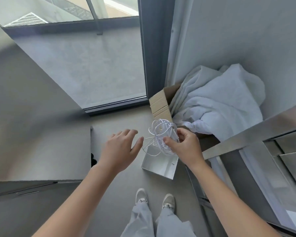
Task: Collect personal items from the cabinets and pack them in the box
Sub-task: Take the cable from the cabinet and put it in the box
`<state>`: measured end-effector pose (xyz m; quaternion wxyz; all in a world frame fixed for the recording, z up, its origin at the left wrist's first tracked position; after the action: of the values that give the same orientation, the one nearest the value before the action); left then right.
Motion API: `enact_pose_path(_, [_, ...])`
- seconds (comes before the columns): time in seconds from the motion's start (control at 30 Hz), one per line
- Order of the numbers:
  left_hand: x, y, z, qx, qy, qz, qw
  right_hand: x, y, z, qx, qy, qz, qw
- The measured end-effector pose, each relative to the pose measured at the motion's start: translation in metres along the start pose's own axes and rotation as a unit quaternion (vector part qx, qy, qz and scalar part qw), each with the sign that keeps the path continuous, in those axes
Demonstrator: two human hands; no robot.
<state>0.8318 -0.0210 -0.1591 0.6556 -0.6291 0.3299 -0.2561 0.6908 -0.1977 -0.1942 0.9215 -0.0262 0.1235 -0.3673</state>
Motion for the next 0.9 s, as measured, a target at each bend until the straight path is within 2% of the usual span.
enact_pose_path(0.37, [0.027,0.133,0.005,-0.057,0.023,0.102,0.993,0.016,0.018,-0.126,0.025,0.074,-0.082,0.994])
enact_pose_path(0.57, [0.014,0.211,0.002,-0.052,-0.007,0.112,0.992,0.011,0.033,-0.220,0.077,0.113,-0.082,0.987])
enact_pose_path(0.73, [-0.011,0.286,-0.014,-0.062,-0.028,0.113,0.991,0.008,0.036,-0.294,0.105,0.104,-0.066,0.987])
enact_pose_path(0.9, [-0.030,0.347,-0.026,-0.087,-0.053,0.124,0.987,0.008,0.029,-0.350,0.121,0.107,-0.095,0.982])
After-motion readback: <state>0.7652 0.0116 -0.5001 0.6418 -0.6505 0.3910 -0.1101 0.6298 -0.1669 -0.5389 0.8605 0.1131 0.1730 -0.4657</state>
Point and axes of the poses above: each hand's wrist, its own x-axis towards the middle knuckle, its own y-axis out of the palm, z = x × y, the point moved 4 cm from there along x, towards the middle knuckle, and after that the axes turned 14 degrees about x, right-handed, at the moved point
